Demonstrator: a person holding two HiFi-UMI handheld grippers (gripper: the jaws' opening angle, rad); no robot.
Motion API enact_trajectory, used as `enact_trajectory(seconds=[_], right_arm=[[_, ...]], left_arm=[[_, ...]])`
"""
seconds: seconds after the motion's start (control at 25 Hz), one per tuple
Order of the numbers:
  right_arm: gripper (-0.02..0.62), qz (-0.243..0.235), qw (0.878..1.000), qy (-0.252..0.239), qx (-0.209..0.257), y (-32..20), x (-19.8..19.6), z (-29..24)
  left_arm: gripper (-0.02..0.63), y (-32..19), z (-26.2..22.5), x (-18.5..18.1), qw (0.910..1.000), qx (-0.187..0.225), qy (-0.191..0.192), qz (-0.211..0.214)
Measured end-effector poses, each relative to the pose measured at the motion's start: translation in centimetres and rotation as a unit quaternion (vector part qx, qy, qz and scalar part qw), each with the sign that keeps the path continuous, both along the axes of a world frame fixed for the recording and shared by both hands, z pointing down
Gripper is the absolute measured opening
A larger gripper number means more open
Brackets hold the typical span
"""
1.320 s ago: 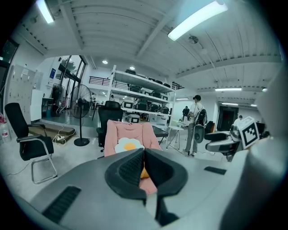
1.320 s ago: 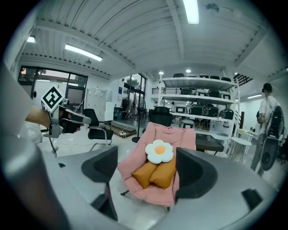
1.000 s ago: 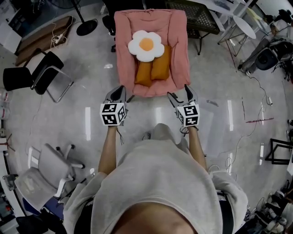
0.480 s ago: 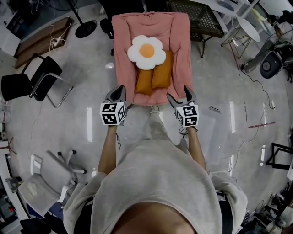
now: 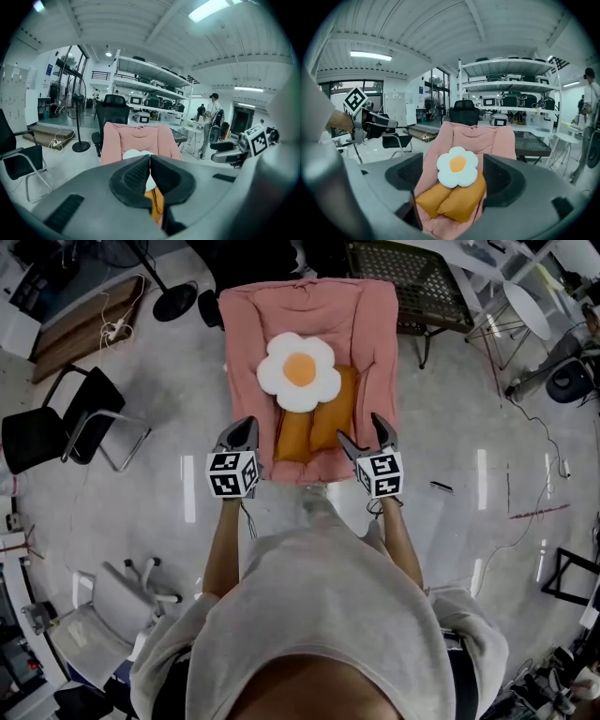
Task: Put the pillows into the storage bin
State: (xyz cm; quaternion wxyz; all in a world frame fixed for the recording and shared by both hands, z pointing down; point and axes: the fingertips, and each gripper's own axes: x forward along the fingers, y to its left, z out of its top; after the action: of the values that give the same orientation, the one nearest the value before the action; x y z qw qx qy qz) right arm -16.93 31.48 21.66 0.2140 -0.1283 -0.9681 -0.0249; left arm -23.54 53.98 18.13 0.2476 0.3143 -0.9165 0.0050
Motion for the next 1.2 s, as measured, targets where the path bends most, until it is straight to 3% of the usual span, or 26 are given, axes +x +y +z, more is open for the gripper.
enact_trajectory(seconds=[0.32,0.52,1.2], right_arm=[[0.383,-0.021,0.999,0.031,-0.019,-3.6,-9.7,2.8],[0.383,-0.039,0.997,0.061,-0.031,-4.3,-14.3,5.7],[0.391,-0.022,0.988,0.141,-0.063,-4.9,-20.8,16.4]], left_arm=[[0.011,-4.5,1.7,-9.4,0.9997,-0.014,0.018,-0.009],[0.011,-5.3,3.5,-13.4,0.9988,-0.021,0.038,-0.02],[0.011,-8.3,11.4,-18.9,0.995,-0.012,0.099,0.003]])
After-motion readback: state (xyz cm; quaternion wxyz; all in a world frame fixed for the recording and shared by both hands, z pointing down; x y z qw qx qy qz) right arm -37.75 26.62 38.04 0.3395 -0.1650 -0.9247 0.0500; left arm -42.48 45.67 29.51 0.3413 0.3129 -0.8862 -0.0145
